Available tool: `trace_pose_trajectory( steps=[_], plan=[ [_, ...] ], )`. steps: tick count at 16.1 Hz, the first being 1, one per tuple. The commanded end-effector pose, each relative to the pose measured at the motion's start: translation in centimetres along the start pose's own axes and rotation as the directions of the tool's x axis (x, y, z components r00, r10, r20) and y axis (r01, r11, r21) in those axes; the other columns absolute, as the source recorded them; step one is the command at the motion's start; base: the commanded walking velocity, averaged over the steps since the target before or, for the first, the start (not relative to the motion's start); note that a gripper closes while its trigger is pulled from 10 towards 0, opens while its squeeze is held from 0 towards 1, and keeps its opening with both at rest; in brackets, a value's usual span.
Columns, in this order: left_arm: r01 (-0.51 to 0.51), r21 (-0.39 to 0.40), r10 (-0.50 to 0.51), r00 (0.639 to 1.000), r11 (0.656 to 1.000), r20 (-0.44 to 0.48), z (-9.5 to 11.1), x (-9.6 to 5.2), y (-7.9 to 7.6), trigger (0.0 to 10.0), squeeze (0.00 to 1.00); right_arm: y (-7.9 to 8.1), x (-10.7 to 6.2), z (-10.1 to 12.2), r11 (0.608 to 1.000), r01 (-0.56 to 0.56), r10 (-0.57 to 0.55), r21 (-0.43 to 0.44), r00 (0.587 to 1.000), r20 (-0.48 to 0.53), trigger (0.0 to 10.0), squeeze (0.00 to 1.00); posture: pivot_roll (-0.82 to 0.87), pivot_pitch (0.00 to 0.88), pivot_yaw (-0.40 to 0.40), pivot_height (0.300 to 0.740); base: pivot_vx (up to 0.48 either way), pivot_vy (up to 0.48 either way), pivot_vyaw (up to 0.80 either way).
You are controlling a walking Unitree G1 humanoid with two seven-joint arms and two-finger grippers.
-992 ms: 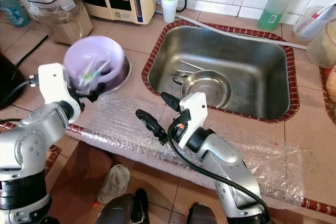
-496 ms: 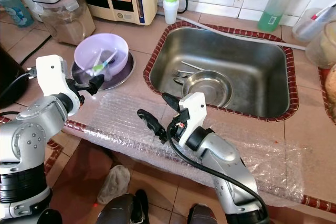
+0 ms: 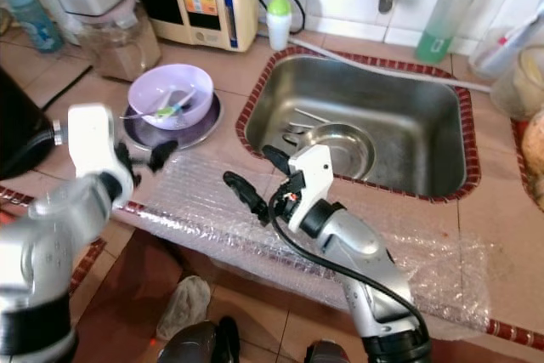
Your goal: Kitchen organization
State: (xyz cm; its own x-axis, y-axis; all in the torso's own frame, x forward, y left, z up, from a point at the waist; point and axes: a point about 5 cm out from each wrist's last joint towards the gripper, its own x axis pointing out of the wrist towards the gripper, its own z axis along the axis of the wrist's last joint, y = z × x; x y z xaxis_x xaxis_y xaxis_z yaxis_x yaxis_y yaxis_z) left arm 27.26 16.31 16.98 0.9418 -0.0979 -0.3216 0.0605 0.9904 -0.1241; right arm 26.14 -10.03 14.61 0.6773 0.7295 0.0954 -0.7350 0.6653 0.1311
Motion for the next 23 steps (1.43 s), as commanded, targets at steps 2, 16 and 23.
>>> trace_pose_trajectory(
  steps=[2,16,23],
  plan=[
    [0.008,0.069,-0.013,0.998,0.998,0.068,-1.1,-0.9,0.1,10.0,0.0,-0.2,0.3,-0.1,1.0,-0.018,0.018,-0.012,1.0,-0.003,10.0,0.0,-0.03,0.053,0.063,0.74,0.0,0.0,0.0],
    [-0.048,0.408,-0.164,0.868,0.912,0.469,-1.6,1.5,-0.8,10.0,0.0,-0.5,0.1,-1.6,0.998,0.05,-0.051,-0.024,0.998,-0.023,10.0,0.0,-0.06,0.047,0.05,0.74,0.0,0.0,0.0],
    [-0.003,0.371,-0.196,0.844,0.929,0.499,-1.3,2.1,-1.6,10.0,0.0,-0.8,0.1,-1.5,0.995,0.103,-0.103,-0.016,0.995,-0.003,10.0,0.0,-0.06,0.044,0.056,0.74,0.0,0.0,0.0]
  ],
)
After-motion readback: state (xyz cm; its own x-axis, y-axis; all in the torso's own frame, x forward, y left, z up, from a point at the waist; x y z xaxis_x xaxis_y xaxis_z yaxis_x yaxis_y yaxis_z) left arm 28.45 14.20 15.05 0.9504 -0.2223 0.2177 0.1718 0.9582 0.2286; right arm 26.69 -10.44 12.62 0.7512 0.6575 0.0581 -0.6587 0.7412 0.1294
